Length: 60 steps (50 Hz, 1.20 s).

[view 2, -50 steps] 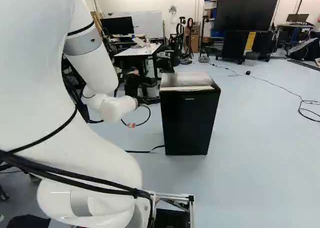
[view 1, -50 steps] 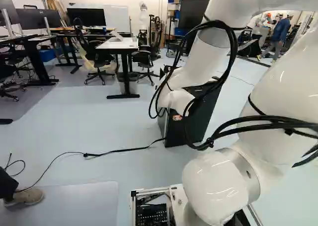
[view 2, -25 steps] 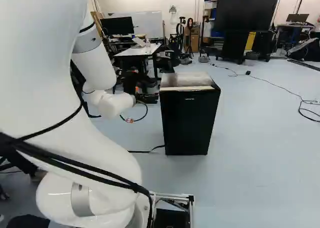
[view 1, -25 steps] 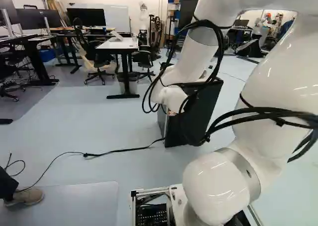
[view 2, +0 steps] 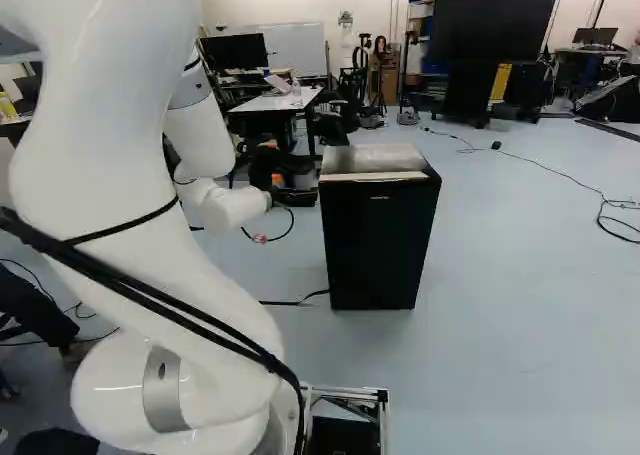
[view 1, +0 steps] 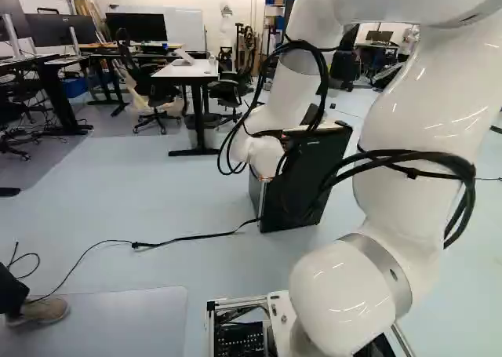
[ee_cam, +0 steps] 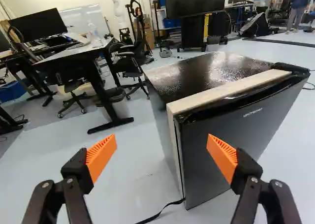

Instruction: Open the fridge door

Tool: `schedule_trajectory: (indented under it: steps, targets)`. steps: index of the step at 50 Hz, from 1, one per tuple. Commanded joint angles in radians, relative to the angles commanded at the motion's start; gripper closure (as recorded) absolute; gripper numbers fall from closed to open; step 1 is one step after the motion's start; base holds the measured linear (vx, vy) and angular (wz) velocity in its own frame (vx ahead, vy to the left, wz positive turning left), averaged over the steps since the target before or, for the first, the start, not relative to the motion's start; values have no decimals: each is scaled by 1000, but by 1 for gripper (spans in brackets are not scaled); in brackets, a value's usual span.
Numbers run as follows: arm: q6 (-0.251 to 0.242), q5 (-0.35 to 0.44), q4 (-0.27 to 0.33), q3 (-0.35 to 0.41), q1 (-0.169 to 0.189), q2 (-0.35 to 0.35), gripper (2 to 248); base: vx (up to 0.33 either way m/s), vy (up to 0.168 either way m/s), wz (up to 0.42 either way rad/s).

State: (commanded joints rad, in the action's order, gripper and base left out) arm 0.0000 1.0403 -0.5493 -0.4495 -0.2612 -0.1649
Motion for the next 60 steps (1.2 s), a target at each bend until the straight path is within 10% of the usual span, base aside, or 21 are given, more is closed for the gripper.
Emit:
schedule_trajectory:
  steps: [60]
  targets:
    - [0,106,-216,-162,-27,-277,3,0,0,0]
